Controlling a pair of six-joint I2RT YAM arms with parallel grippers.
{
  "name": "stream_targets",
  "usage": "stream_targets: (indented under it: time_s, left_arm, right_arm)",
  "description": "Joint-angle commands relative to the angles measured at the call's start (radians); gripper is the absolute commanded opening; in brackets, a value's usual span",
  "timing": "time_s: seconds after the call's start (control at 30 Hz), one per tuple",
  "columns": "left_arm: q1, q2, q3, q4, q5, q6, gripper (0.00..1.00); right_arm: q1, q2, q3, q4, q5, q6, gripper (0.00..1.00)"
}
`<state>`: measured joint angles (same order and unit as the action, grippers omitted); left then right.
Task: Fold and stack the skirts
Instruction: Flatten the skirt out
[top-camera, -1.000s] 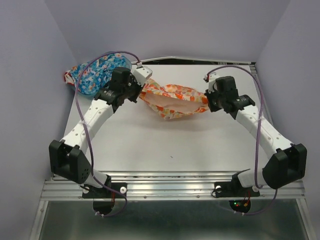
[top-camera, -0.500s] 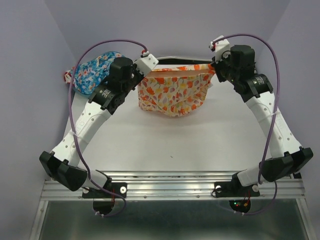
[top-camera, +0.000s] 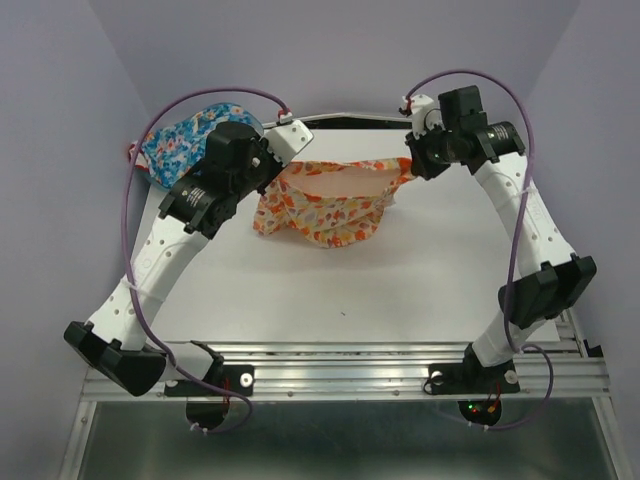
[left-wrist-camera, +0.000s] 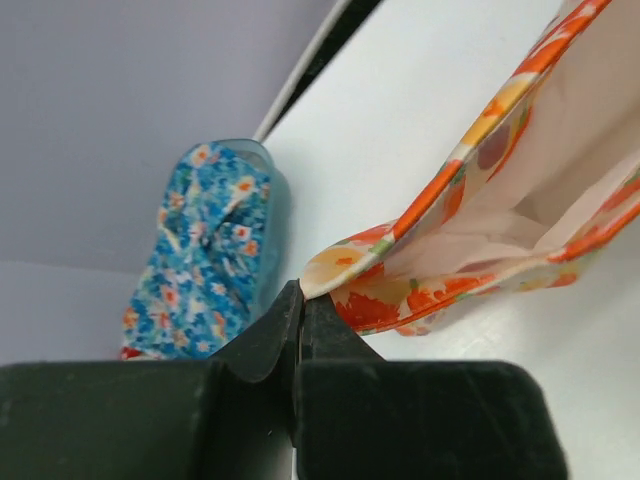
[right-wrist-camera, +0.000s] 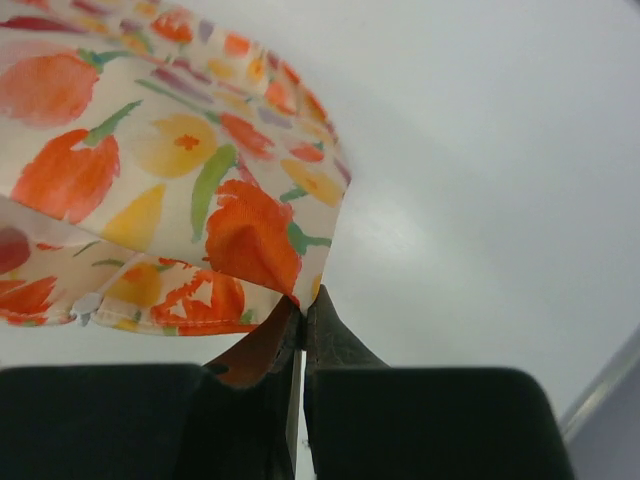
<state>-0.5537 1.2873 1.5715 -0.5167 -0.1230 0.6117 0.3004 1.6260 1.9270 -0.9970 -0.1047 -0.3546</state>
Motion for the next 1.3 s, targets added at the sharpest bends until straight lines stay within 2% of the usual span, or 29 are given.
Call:
stream_targets:
  time_s: [0.0,0.07,0.1,0.13,0.2,0.27,0.33,0.43,0.53,0.63,0.73,0.8,0.87,0.93,0.97,1.0,1.03,1.1,1.13,1.27]
  left_arm:
    - [0.011,-0.003,0.049,-0.049,0.233,-0.16,0.0]
    - [0.009,0.004,0.027,-0.057,0.334,-0.164,0.0]
    - [0.009,0.003,0.021,-0.055,0.367,-0.161,0.0]
    - [0.009,-0.002,0.016,-0.042,0.379,-0.18,0.0]
    - [0.012,-0.013,0.028,-0.003,0.343,-0.21,0.0]
    - [0.067,-0.002,0.085,0.026,0.345,-0.242,0.0]
    - [0.171,0.009,0.128,0.041,0.379,-0.279,0.0]
    - [0.297,0.009,0.157,0.073,0.492,-0.361,0.0]
    - [0.31,-0.011,0.115,0.102,0.67,-0.383,0.0]
    - [0.296,-0.023,0.007,0.176,0.796,-0.447,0.0]
    - [0.282,0.015,-0.082,0.188,0.816,-0.458,0.0]
    - [0.287,0.053,-0.138,0.179,0.801,-0.458,0.0]
    - [0.288,0.075,-0.177,0.182,0.787,-0.464,0.0]
    - [0.294,0.102,-0.244,0.187,0.772,-0.471,0.08]
    - [0.294,0.102,-0.245,0.187,0.772,-0.469,0.11]
    - [0.301,0.106,-0.273,0.179,0.761,-0.468,0.17]
    - [0.304,0.103,-0.289,0.176,0.761,-0.466,0.2]
    - [0.314,0.081,-0.33,0.162,0.74,-0.457,0.26]
    - [0.337,0.067,-0.346,0.152,0.725,-0.455,0.34]
    - [0.403,-0.041,-0.421,0.123,0.718,-0.42,0.51]
  right_arm:
    - [-0.03,0.054,0.039,-0.228,-0.416,0.071,0.01]
    - [-0.03,0.061,0.093,-0.279,-0.617,0.066,0.01]
    - [-0.03,0.058,0.114,-0.284,-0.651,0.077,0.01]
    - [-0.03,0.058,0.141,-0.278,-0.661,0.103,0.01]
    - [-0.05,0.052,0.214,-0.224,-0.552,0.154,0.01]
    - [-0.199,0.038,0.253,-0.152,-0.57,0.236,0.01]
    - [-0.336,0.015,0.268,-0.091,-0.61,0.287,0.01]
    - [-0.368,-0.151,0.182,0.039,-0.544,0.338,0.01]
    - [-0.368,-0.265,0.091,0.139,-0.478,0.352,0.01]
    - [-0.368,-0.342,0.081,0.182,-0.371,0.352,0.01]
    - [-0.368,-0.359,0.046,0.201,-0.452,0.388,0.01]
    - [-0.368,-0.356,-0.044,0.234,-0.571,0.445,0.01]
    - [-0.316,-0.331,-0.13,0.262,-0.592,0.473,0.01]
    - [-0.171,-0.278,-0.282,0.279,-0.528,0.444,0.01]
    - [-0.115,-0.258,-0.283,0.279,-0.527,0.444,0.01]
    - [-0.062,-0.241,-0.354,0.3,-0.494,0.447,0.01]
    - [0.036,-0.203,-0.39,0.322,-0.492,0.462,0.01]
    - [0.116,-0.161,-0.45,0.394,-0.468,0.474,0.01]
    - [0.167,-0.14,-0.497,0.425,-0.464,0.48,0.01]
    - [0.216,-0.034,-0.536,0.531,-0.455,0.505,0.01]
